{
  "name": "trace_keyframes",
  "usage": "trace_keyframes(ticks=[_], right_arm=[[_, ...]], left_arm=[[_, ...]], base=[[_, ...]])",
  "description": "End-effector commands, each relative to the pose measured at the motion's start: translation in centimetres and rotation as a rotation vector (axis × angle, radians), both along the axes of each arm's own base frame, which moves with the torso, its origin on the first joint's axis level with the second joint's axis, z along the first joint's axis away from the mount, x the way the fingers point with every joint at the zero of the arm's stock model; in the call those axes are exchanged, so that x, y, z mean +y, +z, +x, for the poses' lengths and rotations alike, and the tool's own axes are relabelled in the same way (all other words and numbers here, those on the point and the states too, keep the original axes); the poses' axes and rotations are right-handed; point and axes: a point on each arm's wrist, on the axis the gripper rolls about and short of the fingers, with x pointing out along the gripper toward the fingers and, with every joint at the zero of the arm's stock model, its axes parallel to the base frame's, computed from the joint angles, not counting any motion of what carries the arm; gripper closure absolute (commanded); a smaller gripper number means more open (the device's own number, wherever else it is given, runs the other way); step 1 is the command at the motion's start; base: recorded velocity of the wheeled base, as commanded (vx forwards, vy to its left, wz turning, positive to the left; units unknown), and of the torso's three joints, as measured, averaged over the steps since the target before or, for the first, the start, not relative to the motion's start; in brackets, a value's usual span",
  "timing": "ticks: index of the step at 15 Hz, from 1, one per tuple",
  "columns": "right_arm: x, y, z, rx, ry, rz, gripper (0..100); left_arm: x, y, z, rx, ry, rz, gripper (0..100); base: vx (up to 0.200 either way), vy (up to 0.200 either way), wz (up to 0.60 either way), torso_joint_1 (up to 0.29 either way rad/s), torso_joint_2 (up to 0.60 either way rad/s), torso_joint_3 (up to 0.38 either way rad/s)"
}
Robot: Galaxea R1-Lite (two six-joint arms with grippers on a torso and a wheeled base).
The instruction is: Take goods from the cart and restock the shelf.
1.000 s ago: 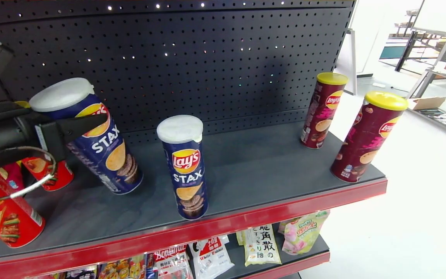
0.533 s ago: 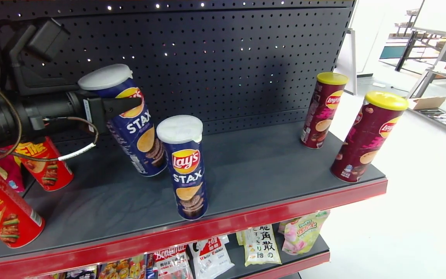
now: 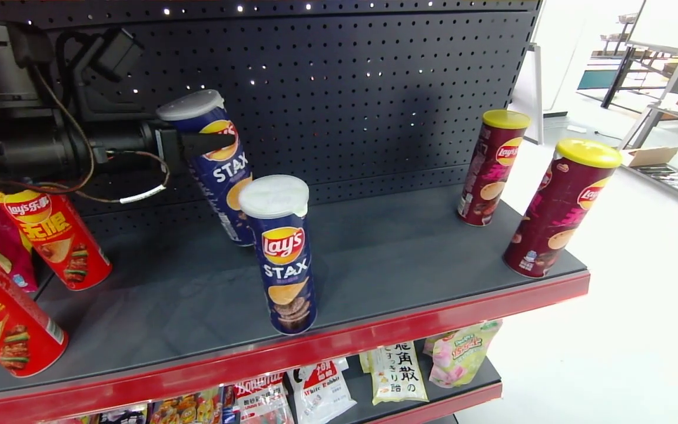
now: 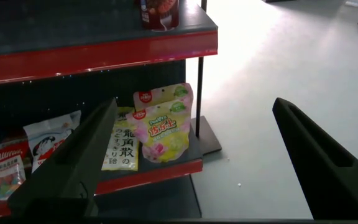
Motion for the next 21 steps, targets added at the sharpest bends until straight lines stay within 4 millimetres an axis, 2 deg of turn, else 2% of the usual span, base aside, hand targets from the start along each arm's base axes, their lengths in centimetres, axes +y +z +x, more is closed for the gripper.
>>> trace_keyframes(ticks=[1,4,7,12,15,21], right_arm=[[0.0,0.0,0.0,0.001,0.001,-0.001,0],[0.0,0.0,0.0,0.001,0.000,-0.001,0],[0.0,0.0,0.0,0.001,0.001,-0.001,0],[0.0,0.0,0.0,0.001,0.000,-0.001,0],[0.0,0.0,0.0,0.001,0.001,-0.001,0],[0.0,0.0,0.0,0.001,0.001,-0.001,0]], left_arm=[[-0.5,-1.1,3.3,0.007,-0.031,0.012,100],[-0.8,-2.6,5.0,-0.026,-0.204,0.059,100],[-1.0,-3.6,6.0,-0.029,-0.251,0.080,100],[-1.5,-3.8,7.6,-0.065,-0.296,0.087,100],[-1.6,-4.0,7.7,-0.064,-0.385,0.061,100],[-1.9,-4.3,8.3,-0.054,-0.393,0.066,100]], base=[[0.000,0.000,0.00,0.000,0.00,0.000],[0.000,0.000,0.00,0.000,0.00,0.000],[0.000,0.000,0.00,0.000,0.00,0.000],[0.000,0.000,0.00,0.000,0.00,0.000],[0.000,0.000,0.00,0.000,0.00,0.000],[0.000,0.000,0.00,0.000,0.00,0.000]])
